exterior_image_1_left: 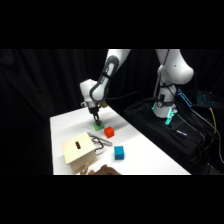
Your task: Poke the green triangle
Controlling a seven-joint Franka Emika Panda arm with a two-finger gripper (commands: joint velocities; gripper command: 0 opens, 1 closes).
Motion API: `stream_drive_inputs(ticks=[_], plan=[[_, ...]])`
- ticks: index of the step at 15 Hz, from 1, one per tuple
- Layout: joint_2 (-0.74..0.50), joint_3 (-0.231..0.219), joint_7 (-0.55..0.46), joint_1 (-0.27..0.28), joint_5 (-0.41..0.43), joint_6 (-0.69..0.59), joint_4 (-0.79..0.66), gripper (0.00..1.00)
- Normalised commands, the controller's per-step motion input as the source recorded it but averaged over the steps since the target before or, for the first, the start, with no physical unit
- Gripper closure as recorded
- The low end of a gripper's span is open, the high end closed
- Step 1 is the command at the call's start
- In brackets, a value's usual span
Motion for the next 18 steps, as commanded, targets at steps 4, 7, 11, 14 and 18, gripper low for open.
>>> stream_drive_inputs(ticks=[4, 7, 11, 14, 18], plan=[[0.1, 0.054, -0.07, -0.06, 0.056, 0.1, 0.05, 0.96], [-0.3, -0.054, 0.04, 0.049, -0.082, 0.04, -0.22, 0.96], [-0.58, -0.081, 0.07, 0.099, -0.124, -0.14, -0.35, 0.59], [-0.64, -0.149, 0.19, 0.173, -0.198, -0.29, -0.28, 0.25], [-0.53, -0.153, 0.22, 0.173, -0.196, -0.32, -0.12, 0.0]])
